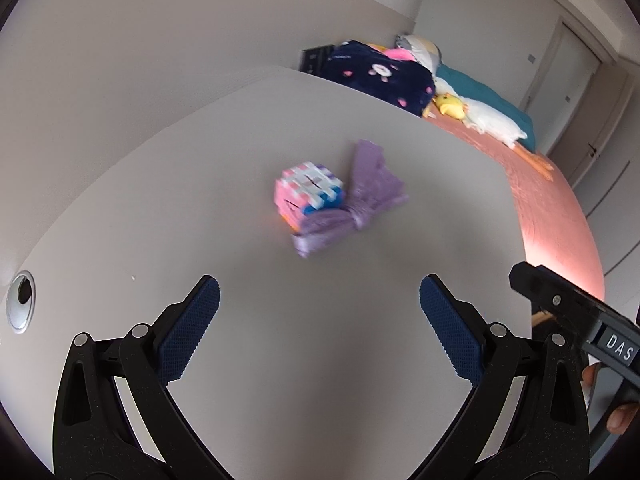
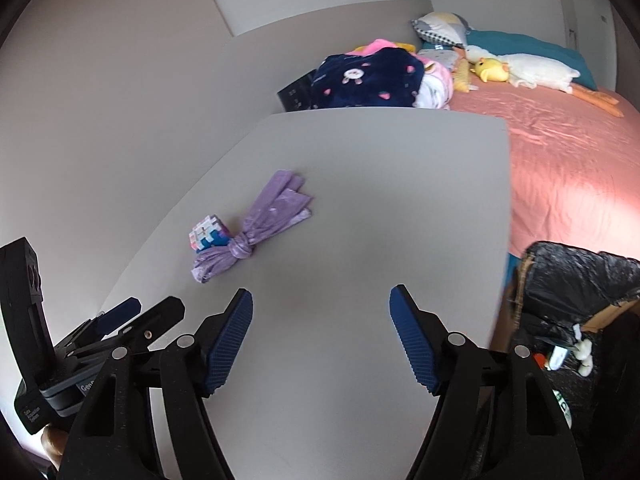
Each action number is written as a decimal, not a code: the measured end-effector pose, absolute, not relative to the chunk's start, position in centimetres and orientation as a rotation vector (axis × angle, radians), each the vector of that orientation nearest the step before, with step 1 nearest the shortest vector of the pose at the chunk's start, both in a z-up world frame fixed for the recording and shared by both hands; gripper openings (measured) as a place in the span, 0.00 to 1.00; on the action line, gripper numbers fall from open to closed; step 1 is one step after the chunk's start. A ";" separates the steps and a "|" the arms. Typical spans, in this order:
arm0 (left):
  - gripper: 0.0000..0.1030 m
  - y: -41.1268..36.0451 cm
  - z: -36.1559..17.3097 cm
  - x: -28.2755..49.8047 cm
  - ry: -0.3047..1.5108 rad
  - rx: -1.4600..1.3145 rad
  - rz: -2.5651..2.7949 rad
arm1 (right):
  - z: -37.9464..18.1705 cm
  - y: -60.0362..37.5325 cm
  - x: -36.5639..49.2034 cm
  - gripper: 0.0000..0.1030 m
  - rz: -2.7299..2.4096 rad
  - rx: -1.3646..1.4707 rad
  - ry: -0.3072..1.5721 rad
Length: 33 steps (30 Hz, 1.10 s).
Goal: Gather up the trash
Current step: 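Move both tools back to the desk toward the purple bag and cube, then grasp the purple bag's knot with the right gripper while the left gripper grasps the pink cube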
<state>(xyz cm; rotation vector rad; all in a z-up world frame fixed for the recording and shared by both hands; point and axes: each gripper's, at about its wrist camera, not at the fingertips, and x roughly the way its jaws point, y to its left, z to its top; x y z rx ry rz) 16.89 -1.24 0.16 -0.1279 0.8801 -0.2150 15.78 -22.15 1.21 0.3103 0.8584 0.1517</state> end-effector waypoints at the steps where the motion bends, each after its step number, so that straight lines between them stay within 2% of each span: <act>1: 0.94 -0.5 0.2 17.3 0.880 -0.133 -0.204 | 1.2 -21.7 16.3 0.71 0.157 0.307 0.860; 19: 0.94 5.7 -0.6 21.9 0.896 -0.210 -0.111 | -1.2 -15.7 24.1 0.69 0.190 0.266 0.952; 22: 0.94 6.0 -0.6 22.2 0.893 -0.207 -0.103 | -1.6 -15.1 24.9 0.64 0.194 0.249 0.969; 33: 0.94 7.1 -0.5 23.2 0.888 -0.220 -0.079 | -3.0 -12.8 26.3 0.57 0.179 0.162 0.997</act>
